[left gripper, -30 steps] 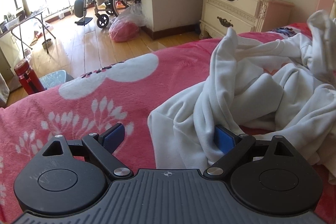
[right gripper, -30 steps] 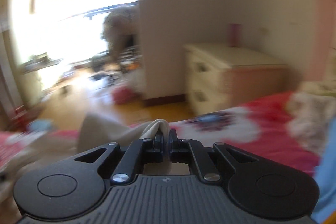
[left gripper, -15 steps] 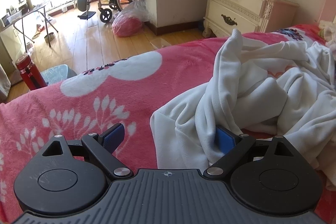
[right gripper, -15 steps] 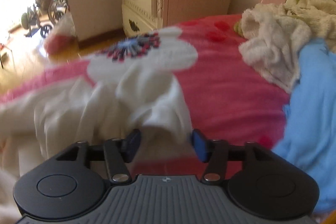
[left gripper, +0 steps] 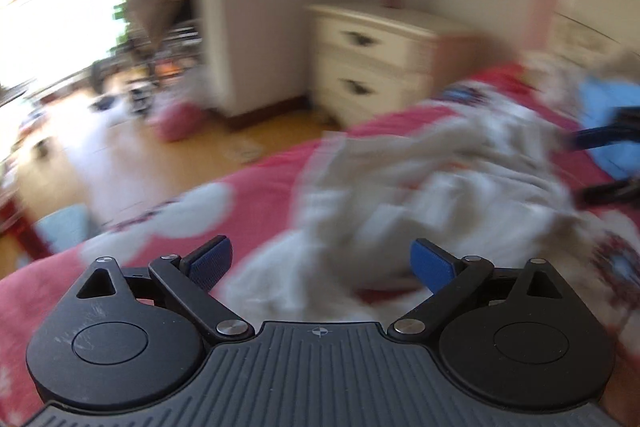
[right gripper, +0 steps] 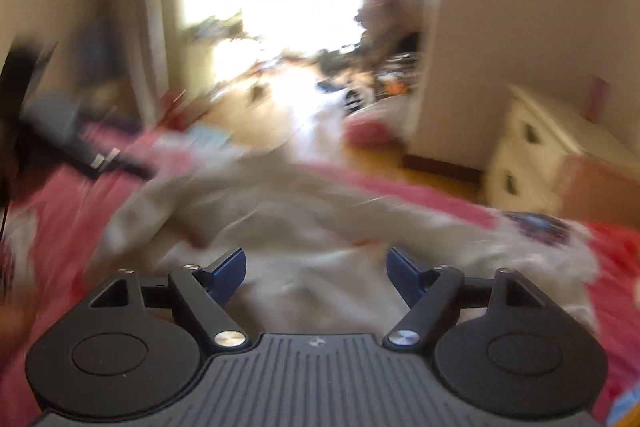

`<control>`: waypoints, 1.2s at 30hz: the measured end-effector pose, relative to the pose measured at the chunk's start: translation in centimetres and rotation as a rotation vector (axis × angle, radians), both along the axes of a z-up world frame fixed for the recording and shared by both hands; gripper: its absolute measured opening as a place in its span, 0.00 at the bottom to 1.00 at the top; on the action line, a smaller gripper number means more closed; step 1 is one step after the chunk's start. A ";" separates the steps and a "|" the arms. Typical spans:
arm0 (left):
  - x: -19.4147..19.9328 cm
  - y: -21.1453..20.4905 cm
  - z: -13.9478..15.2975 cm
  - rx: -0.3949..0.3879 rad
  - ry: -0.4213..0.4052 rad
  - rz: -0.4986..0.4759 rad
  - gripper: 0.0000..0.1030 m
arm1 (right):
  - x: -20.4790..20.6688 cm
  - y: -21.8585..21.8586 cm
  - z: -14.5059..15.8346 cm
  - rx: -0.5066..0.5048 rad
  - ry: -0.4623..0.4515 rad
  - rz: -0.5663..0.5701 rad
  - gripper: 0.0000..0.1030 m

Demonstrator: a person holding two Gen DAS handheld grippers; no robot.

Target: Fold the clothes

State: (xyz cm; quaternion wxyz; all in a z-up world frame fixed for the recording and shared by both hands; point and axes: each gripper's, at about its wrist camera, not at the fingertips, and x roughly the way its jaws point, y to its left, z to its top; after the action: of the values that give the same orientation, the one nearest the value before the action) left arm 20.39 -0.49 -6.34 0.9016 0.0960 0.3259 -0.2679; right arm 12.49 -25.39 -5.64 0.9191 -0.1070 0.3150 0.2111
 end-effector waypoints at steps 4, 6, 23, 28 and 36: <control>-1.4 -2.5 -0.9 -0.005 0.031 -0.153 0.94 | 0.7 1.9 -3.0 0.043 0.110 -0.027 0.36; -1.8 -3.5 -1.7 0.010 0.056 -0.212 0.94 | 0.7 2.2 -3.6 0.055 0.105 -0.057 0.30; -3.9 -6.4 -5.3 0.115 0.016 -0.406 0.78 | 0.5 0.6 -1.3 0.658 0.317 -0.019 0.06; -3.5 -6.1 -5.3 0.106 0.028 -0.375 0.47 | 0.6 0.9 -1.8 0.733 0.368 -0.017 0.06; -1.3 -3.1 -3.9 -0.008 0.065 -0.175 0.10 | 0.6 0.6 -1.8 0.718 0.361 -0.052 0.09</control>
State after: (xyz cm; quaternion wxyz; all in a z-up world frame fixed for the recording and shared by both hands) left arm 19.12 -3.55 -10.28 0.8642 0.1116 0.3441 -0.3497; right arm 13.07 -24.80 -7.46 0.8330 0.2676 0.3803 0.2999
